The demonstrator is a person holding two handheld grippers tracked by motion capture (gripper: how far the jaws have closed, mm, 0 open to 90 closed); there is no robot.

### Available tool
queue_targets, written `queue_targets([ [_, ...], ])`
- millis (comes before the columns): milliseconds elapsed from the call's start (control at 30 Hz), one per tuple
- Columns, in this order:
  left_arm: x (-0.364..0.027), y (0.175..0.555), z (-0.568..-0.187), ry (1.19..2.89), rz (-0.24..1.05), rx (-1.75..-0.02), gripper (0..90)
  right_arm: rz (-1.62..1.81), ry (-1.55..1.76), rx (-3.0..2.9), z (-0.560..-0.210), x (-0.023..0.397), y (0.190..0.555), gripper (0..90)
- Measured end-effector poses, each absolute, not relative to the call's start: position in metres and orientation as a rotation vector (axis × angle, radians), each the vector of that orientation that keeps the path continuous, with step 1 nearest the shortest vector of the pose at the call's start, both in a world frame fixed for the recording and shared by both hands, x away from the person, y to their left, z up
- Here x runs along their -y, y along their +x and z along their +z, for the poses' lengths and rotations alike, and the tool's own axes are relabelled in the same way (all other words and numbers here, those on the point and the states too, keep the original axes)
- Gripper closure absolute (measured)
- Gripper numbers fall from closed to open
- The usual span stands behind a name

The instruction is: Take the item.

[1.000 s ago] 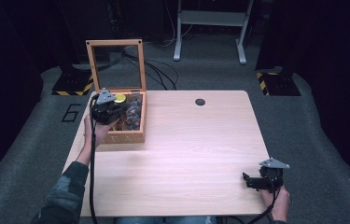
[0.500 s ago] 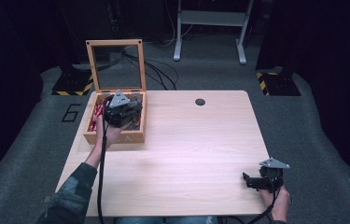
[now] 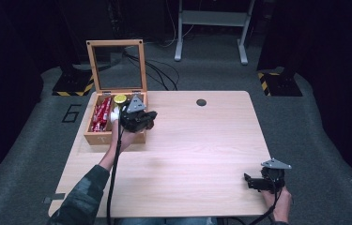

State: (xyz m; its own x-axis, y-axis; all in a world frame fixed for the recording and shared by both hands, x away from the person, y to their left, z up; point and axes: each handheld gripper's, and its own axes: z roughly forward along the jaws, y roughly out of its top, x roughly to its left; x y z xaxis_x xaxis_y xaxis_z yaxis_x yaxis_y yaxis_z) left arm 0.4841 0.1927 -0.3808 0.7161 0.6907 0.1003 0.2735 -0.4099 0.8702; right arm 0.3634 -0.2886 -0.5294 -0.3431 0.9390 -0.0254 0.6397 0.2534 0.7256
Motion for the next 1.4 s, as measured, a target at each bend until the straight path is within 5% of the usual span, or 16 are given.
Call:
queue_targets([
  [1400, -0.120, 0.517, -0.481, 2.070, 0.413, -0.826, 86.3, 0.875, 1.439, -2.065, -0.530, 0.289, 0.364, 1.1],
])
